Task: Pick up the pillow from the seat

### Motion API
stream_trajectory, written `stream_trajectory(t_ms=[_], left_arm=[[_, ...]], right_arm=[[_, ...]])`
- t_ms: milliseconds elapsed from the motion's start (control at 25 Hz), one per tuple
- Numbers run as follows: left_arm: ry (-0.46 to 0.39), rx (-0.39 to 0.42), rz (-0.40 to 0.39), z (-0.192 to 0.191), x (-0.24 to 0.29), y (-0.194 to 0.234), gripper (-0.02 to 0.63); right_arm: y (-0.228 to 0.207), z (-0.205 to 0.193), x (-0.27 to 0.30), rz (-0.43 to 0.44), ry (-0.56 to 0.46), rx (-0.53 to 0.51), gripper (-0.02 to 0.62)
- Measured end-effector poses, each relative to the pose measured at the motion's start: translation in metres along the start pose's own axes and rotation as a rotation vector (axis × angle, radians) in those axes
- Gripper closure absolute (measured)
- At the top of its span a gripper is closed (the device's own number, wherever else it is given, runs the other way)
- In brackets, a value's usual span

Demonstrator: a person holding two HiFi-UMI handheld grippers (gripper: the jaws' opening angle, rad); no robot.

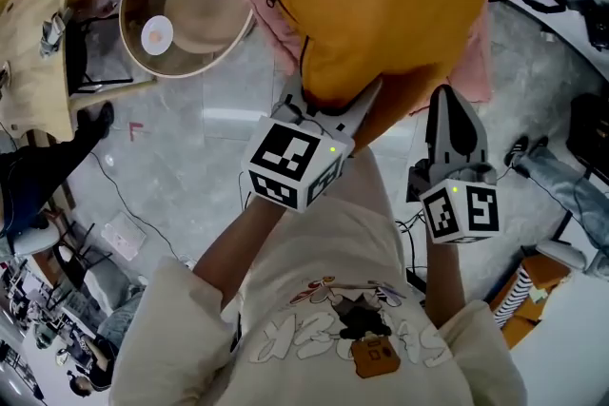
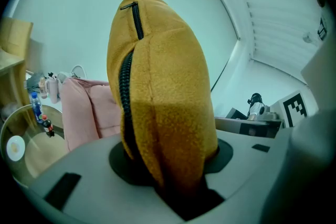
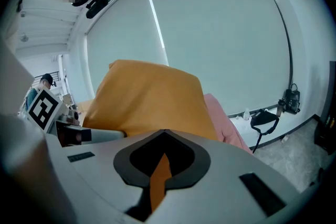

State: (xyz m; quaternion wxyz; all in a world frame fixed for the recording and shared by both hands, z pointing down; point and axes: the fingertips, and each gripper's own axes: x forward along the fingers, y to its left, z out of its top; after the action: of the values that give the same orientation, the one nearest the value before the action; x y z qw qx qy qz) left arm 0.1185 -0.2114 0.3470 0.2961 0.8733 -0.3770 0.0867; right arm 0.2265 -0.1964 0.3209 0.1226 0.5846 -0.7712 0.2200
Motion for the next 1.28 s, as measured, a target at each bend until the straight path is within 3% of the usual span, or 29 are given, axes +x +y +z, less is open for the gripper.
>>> stream_trajectory(t_ms=[640,920,1280], left_arm=[[-0.073,0.024,0.122,0.021,-0.087,-0.014,0.422],[-0.136,-0.003,0.2,0.026,-0.13,-0.025,0.42],[-0.197,0.053,0.281,0.034,-0.176,-0.045,0.416]], right_arm=[[0.056,0.027,-0.048,0.068,-0.101,-0.031,0.575],[0.079,0.043,-0.071,0.132,-0.161,-0.056,0.575],[0.102,0.036,-0.1,0.21,-0.183,-0.048,0.575]])
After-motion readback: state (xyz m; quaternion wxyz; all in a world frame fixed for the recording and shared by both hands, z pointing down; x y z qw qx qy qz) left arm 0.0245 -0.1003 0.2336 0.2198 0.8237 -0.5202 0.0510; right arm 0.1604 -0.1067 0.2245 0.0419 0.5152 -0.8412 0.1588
